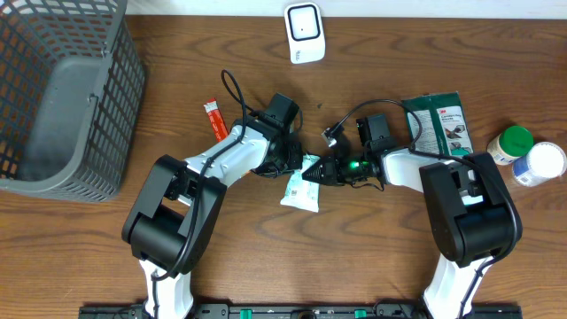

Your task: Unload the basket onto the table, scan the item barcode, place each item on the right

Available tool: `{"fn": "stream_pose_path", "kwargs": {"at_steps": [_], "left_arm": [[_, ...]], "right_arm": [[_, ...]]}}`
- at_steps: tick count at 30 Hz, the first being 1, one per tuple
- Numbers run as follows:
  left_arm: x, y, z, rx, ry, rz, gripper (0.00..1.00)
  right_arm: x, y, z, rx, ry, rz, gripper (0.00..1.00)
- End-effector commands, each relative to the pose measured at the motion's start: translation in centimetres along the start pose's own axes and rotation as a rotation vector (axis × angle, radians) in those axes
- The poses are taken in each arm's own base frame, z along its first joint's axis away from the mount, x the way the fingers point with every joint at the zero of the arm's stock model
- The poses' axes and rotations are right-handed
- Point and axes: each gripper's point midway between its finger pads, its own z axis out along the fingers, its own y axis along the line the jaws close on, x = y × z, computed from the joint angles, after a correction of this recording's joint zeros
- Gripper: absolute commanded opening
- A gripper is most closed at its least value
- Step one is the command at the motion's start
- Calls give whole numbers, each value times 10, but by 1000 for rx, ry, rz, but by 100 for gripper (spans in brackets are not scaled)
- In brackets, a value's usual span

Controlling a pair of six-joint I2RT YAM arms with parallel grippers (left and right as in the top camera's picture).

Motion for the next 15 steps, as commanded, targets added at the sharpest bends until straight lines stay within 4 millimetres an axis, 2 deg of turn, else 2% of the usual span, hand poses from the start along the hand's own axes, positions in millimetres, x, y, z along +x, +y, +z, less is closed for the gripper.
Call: {"fn": "stream_pose_path", "kwargs": {"at_steps": [1, 5, 8, 11, 15], "left_arm": [[33, 32, 36, -97, 124, 5, 8], [22, 31, 24, -81, 88, 8, 8], [4, 28, -4, -56, 12, -5, 8], [-20, 26, -45, -31, -107, -15, 8], [-43, 22, -112, 25, -275, 12, 8]], "right_arm": [[9, 8, 7, -64, 39, 19, 1], [5, 23, -6, -161, 36, 9, 1], [-4, 36, -28, -246, 5, -14, 1], [-9, 53, -54, -343, -19, -34, 1], [-9, 80, -83, -486, -25, -69, 1]]}}
